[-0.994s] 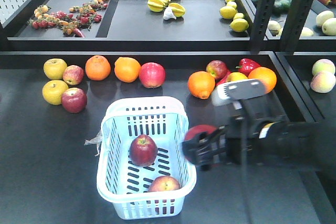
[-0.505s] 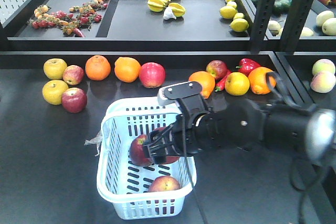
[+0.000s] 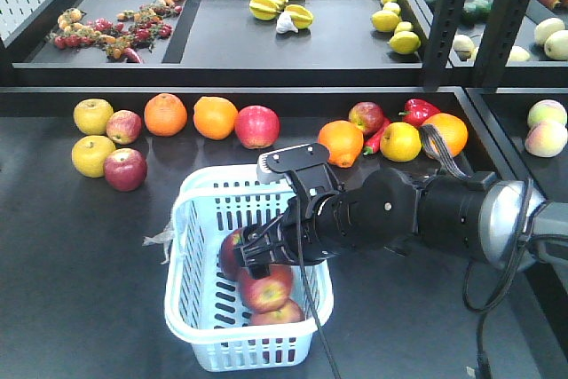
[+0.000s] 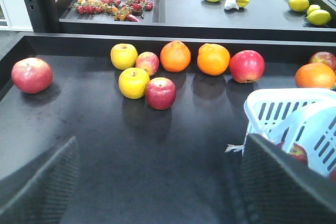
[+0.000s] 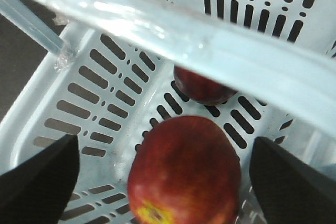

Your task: Pick three apples into basket with both arms

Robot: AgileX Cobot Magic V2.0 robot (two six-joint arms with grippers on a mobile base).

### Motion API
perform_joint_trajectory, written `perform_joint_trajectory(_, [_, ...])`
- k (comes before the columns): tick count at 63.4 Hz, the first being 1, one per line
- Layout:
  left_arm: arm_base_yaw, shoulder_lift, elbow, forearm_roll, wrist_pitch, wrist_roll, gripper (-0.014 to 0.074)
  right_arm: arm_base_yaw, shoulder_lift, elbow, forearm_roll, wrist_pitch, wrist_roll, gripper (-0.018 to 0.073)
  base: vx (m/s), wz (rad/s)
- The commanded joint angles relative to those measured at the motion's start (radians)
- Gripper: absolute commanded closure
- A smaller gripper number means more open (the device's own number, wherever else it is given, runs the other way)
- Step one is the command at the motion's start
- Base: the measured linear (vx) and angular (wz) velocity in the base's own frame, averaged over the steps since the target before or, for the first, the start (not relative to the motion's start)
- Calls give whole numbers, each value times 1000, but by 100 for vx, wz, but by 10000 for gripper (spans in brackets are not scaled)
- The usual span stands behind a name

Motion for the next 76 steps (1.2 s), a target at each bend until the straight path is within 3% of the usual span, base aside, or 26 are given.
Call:
perform_joint_trajectory(1, [-1, 8, -21, 19, -58, -9, 4, -1, -44, -33, 6, -46, -10, -90, 0, 0])
perform_joint_trajectory(22, [-1, 8, -21, 19, -58, -9, 4, -6, -66, -33, -15, 41, -6, -74, 0, 0])
perform_joint_trajectory(30, [-1, 8, -21, 19, -58, -9, 4, -51, -109, -33, -56, 121, 29, -69, 0, 0])
perform_joint_trajectory(47, [-1, 8, -21, 19, -58, -9, 4, -275, -258, -4, -191, 324, 96, -35, 0, 0])
perform_joint_trajectory(60, [-1, 8, -21, 19, -58, -9, 4, -475, -428, 104, -315, 367, 144, -26, 0, 0])
perform_joint_trajectory(68, [-1, 8, -21, 19, -58, -9, 4, -598, -537, 194, -336, 372, 142, -26, 0, 0])
perform_joint_trajectory(76, [-1, 8, -21, 19, -58, -9, 4, -670, -643, 291, -342, 356, 118, -26, 0, 0])
